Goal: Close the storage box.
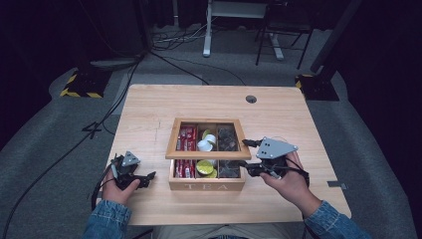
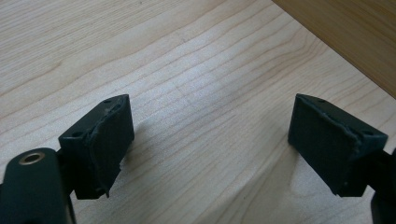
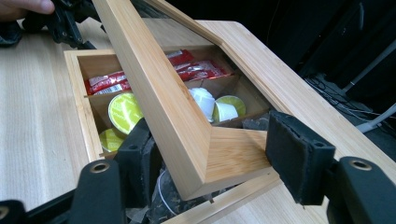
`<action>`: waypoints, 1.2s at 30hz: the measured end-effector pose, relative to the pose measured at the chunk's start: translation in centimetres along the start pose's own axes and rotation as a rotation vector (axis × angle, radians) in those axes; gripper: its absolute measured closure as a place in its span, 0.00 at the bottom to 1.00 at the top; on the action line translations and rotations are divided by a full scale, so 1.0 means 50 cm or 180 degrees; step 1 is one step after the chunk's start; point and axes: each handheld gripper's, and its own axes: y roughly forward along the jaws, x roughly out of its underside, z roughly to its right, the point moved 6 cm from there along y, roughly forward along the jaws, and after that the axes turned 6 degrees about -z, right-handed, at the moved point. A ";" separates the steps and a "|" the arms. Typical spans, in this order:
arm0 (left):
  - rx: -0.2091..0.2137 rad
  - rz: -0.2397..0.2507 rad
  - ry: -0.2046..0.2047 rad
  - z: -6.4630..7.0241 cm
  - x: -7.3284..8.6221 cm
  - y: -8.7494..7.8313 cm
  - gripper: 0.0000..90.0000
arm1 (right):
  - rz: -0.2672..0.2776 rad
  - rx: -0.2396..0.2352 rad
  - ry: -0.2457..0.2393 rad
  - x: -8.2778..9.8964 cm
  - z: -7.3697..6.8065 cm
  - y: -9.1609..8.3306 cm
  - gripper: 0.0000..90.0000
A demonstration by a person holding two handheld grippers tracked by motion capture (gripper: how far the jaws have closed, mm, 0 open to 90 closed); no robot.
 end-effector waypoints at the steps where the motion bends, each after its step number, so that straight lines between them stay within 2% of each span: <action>1: -0.0001 0.0005 -0.0002 0.000 0.000 0.001 0.16 | -0.0002 0.0012 -0.0009 0.002 -0.002 0.001 0.41; 13: -0.0006 0.0001 -0.0006 0.000 -0.001 0.001 0.16 | -0.0092 -0.0008 -0.0067 0.026 -0.028 0.013 0.34; 28: -0.0015 -0.0001 -0.0001 -0.001 -0.002 0.001 0.16 | -0.0239 0.0030 -0.0210 0.052 -0.062 0.029 0.32; 36: -0.0016 -0.0001 -0.0003 -0.001 -0.002 0.001 0.16 | -0.0289 -0.0005 -0.0211 0.057 -0.070 0.032 0.32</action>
